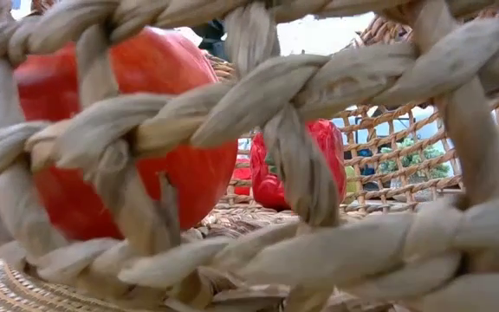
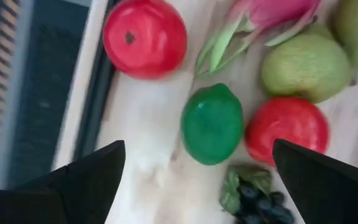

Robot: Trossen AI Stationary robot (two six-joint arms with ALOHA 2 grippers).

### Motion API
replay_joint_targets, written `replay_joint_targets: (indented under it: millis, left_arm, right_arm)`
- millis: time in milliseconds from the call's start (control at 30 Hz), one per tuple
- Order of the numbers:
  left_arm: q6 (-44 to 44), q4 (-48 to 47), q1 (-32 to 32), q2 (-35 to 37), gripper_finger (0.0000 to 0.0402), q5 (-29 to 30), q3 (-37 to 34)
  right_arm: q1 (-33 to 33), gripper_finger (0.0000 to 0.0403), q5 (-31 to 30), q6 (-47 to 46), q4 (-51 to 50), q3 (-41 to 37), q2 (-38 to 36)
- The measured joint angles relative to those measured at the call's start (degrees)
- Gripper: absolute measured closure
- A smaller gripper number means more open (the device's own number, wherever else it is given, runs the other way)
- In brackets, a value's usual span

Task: Build produce basket
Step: Put the lime into the basket

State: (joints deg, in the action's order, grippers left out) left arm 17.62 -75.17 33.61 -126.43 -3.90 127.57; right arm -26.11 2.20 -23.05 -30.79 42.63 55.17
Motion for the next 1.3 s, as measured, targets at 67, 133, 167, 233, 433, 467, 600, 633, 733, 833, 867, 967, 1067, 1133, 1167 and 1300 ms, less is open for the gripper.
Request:
replay_joint_targets:
  millis: [67, 133, 167, 233, 433, 467, 600, 633, 733, 833, 867, 967, 1067, 1133, 1167, 1300]
  left_arm:
    - [0.91, 0.46, -0.78, -0.28, 0.001, 1.36, 0.0]
    - [0.96, 2.07, -1.08, -0.33, 0.001, 1.41, 0.0]
    - [0.78, 2.22, -1.07, -0.32, 0.001, 1.64, -0.01]
    - [-0.1, 2.91, -1.15, -0.26, 0.001, 1.7, -1.0]
    - [-1.49, 3.13, -2.66, -0.23, 0.001, 3.53, -4.37]
    - [-1.16, 3.3, -3.01, -0.23, 0.001, 3.06, -5.39]
    - [-1.05, 6.93, -4.18, -0.29, 0.001, 4.31, -9.7]
    - [-1.32, 7.78, -4.42, -0.29, 0.001, 5.83, -10.16]
    - [-1.41, 10.12, -4.52, -0.29, 0.001, 8.63, -10.7]
    - [-1.6, 11.0, -4.46, -0.29, 0.001, 8.81, -10.73]
    - [-1.77, 10.84, -4.45, -0.29, 0.001, 8.87, -10.73]
    - [-2.45, 10.4, -4.52, -0.29, 0.001, 8.86, -10.73]
    - [-3.74, 10.18, -4.95, -0.29, 0.001, 9.62, -10.73]
    - [-4.48, 10.15, -5.23, -0.29, 0.001, 10.96, -10.73]
    - [-5.26, 9.96, -5.46, -0.29, 0.001, 10.76, -10.73]
    - [-6.89, 4.87, -6.9, 1.85, 0.001, 7.23, -10.82]
  right_arm:
    - [-0.02, 0.0143, 0.0, 0.02, -0.05, 0.0, 1.59]
    - [-0.02, 0.0143, 0.15, 0.02, -0.08, 0.0, 3.08]
    - [-0.02, 0.0143, 0.3, 0.02, -0.13, 0.0, 3.65]
    - [0.0, 0.0143, 0.4, 0.04, -0.08, 0.0, 4.48]
    - [-0.01, 0.0143, 0.46, 0.6, 0.32, 0.0, 5.64]
    - [0.0, 0.0143, 0.46, 0.61, 0.26, 0.0, 5.63]
    - [0.0, 0.0143, 0.46, 0.61, 0.35, 0.0, 5.58]
    - [0.0, 0.0143, 0.46, 0.61, 0.37, 0.0, 5.58]
    - [-0.02, 0.0143, 0.46, 0.61, 0.39, 0.0, 5.58]
    - [0.0, 0.0143, 0.47, 0.61, 0.39, 0.0, 5.58]
    - [0.0, 0.0143, 0.48, 0.59, 0.39, 0.0, 5.58]
    - [0.0, 0.0143, 0.48, 0.59, 0.39, 0.0, 5.58]
    - [-0.01, 0.0143, 0.5, 0.59, 0.39, 0.0, 5.58]
    - [-0.01, 0.0143, 0.5, 0.59, 0.39, 0.0, 5.58]
    - [-0.02, 0.0143, 0.51, 0.59, 0.39, 0.0, 5.58]
    - [-0.02, 0.0143, 0.56, 0.57, 0.43, 0.0, 5.58]
